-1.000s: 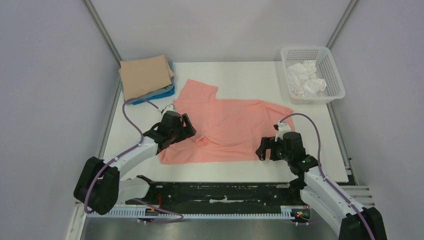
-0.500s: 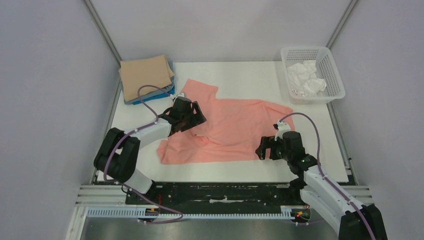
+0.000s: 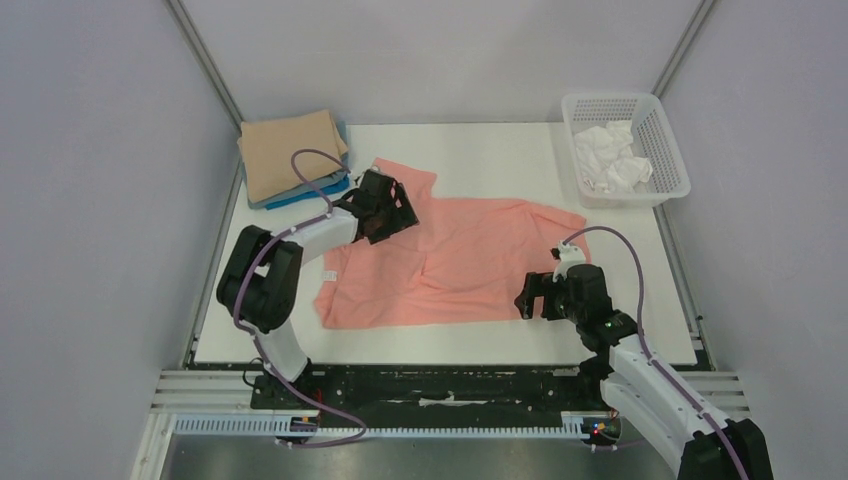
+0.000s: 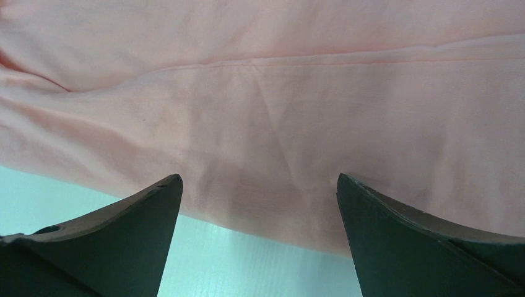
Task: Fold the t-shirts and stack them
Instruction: Grab the side of the flattened tshirt furthest away from the robot with both arms
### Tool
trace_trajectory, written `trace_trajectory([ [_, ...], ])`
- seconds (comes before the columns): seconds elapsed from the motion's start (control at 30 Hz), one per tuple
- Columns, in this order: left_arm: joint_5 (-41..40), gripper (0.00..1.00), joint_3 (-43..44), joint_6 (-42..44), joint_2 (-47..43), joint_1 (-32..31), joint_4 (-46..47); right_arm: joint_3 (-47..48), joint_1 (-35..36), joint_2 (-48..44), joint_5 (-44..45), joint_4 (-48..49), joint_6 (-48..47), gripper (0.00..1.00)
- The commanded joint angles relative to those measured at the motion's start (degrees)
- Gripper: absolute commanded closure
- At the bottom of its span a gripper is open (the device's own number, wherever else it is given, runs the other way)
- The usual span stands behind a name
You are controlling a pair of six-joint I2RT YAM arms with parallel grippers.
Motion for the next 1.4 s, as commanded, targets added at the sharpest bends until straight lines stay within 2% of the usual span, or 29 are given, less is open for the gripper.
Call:
trace_trajectory([
  [0.0,-4.48,0.13,-0.95,2.08,-11.35,-0.21,-1.33,2.86,0.19,-2.41,2.45,1.12,2.06,0.02],
  [0.1,-7.87,0.13,-3.16,2.80,-17.13,-1.06,-3.74,2.46,0.24,-3.94,2.63,4.85,4.75,0.02],
  [0.23,-1.79,0.13,-9.01,3.00,-21.89,-2.97,-1.25,2.41,2.64,-2.79,2.19,10.86,6.69,0.02],
  [0.37,2.68,0.13,-15.11,1.15,-21.58,-6.33,4.69,0.87,6.31,5.04,4.23,21.26,7.53,0.02],
  [0.43,6.03,0.13,-16.98,-0.25,-20.10,-7.31,7.32,1.46,7.70,9.18,7.09,22.58,8.35,0.02],
  [0.53,4.80,0.13,-18.35,-0.63,-18.58,-9.79,7.80,-1.43,8.19,8.55,9.88,22.21,9.75,0.02],
  [0.7,3.71,0.13,-23.64,-2.94,-18.96,-12.72,8.19,-7.03,8.22,-2.12,9.84,12.72,13.53,0.02],
  [0.87,3.15,0.13,-31.26,-6.47,-23.82,-15.90,8.92,-9.32,8.20,-11.14,6.20,-2.04,16.13,0.02],
  [0.9,1.75,0.13,-32.66,-7.08,-24.86,-16.53,9.02,-9.72,8.28,-12.47,2.97,-3.82,16.57,0.02],
  [1.0,1.31,0.13,-36.51,-8.75,-28.92,-18.21,8.96,-10.02,8.28,-15.57,-1.88,-8.79,18.40,0.02],
  [1.17,-2.21,0.13,-40.35,-8.64,-34.81,-19.53,8.74,-6.42,8.27,-18.70,-3.62,-22.17,20.46,0.02],
  [1.37,-1.47,0.12,-39.56,-7.94,-36.59,-19.66,6.40,-7.38,8.28,-21.09,-7.63,-32.26,21.40,0.02],
])
